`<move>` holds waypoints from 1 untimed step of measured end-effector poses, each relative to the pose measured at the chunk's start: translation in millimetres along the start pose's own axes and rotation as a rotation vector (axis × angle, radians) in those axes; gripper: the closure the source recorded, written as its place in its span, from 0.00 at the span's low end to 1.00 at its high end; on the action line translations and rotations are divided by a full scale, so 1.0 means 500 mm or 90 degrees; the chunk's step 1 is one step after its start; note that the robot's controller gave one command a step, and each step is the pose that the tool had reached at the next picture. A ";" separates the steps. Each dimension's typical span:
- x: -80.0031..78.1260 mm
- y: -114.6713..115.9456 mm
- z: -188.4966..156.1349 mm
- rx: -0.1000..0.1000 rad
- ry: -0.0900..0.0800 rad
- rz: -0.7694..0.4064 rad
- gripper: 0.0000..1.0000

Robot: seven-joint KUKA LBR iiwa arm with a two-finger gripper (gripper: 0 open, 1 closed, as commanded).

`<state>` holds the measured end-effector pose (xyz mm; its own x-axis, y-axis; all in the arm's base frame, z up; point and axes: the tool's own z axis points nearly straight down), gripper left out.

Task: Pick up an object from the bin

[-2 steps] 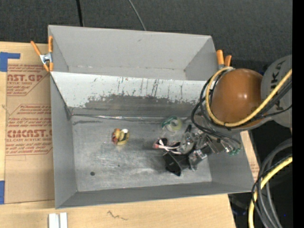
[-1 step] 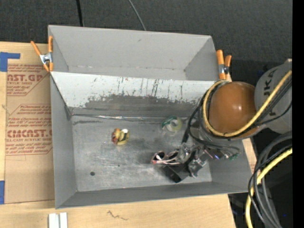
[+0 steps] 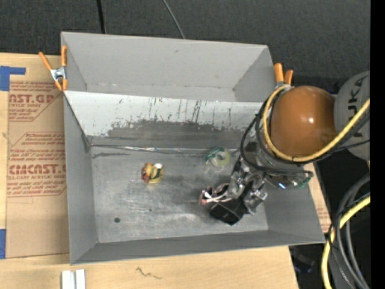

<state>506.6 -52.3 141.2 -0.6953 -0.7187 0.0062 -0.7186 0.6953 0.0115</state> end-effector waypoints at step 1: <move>0.017 0.002 -0.046 0.008 -0.007 0.077 1.00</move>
Offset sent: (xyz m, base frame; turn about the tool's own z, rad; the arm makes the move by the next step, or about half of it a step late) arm 0.0171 -0.0015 0.0860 0.0701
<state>500.5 -57.7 164.2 -0.7774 -0.6290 -0.0049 -0.6290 0.7774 -0.0015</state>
